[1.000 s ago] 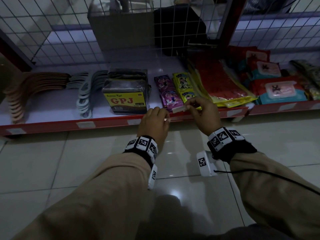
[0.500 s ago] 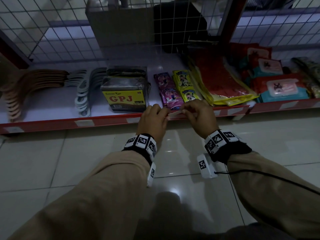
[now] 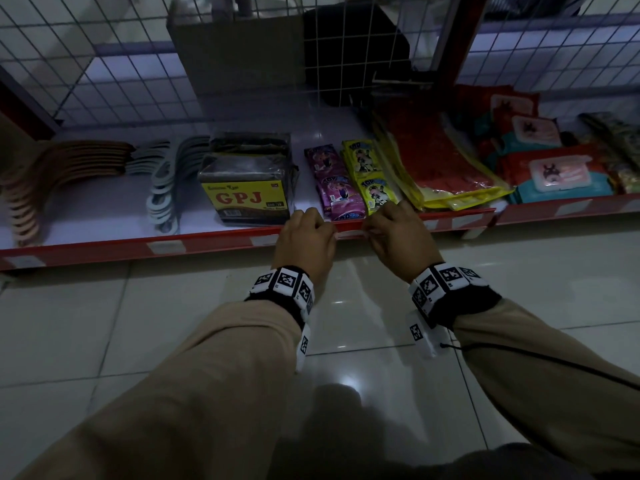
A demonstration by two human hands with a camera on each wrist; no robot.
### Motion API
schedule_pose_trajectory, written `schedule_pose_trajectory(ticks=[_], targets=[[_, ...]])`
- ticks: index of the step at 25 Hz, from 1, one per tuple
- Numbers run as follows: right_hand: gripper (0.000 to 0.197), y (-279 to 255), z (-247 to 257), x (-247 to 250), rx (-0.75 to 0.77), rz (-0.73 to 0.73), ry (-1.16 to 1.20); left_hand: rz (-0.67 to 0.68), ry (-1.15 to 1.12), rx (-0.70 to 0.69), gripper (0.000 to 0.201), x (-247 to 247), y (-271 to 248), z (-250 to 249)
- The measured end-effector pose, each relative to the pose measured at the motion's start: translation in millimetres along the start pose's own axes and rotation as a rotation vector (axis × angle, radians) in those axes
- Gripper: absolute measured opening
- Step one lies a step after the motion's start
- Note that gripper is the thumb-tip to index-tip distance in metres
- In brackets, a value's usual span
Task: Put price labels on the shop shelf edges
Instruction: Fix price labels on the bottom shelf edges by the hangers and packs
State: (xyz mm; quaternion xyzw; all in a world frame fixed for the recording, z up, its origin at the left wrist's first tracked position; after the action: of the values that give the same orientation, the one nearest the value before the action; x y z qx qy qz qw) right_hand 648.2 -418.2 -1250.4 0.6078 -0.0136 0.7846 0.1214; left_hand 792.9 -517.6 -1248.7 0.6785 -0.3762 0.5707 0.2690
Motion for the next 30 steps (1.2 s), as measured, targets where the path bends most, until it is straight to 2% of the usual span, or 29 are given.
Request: schedule_pose_trajectory(ticks=[8,20,26,30], targets=[[0.015,-0.6,2.1,-1.0,-0.015,0.034,-0.096,0.047,0.058,0.012,0.031,-0.4,0.9,-0.8],[0.015,-4.0,0.7,-1.0,-0.031,0.018,-0.073,0.077,0.091,0.024,0.029,-1.2,1.5,-1.2],[0.016,-7.5,-1.8,6.4,-0.032,-0.001,0.001,0.021,0.001,-0.002,0.029,-2.6,-3.5,0.3],[0.014,-14.0,-5.2,13.8,-0.036,-0.020,-0.062,-0.013,-0.011,-0.013,0.027,-1.6,-6.3,0.2]])
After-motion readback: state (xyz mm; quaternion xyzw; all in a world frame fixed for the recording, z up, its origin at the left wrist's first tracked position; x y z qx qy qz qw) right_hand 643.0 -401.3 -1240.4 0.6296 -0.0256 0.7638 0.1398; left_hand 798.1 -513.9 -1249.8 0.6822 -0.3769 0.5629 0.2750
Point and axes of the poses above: each hand's wrist, its own y-axis towards the middle knuckle, its own x-axis out of the back of the hand, z = x × y, the point moved 2 cm from there along y, towards the middle knuckle, and after that the axes turned 12 degrees about z, right-handed, at the moved point
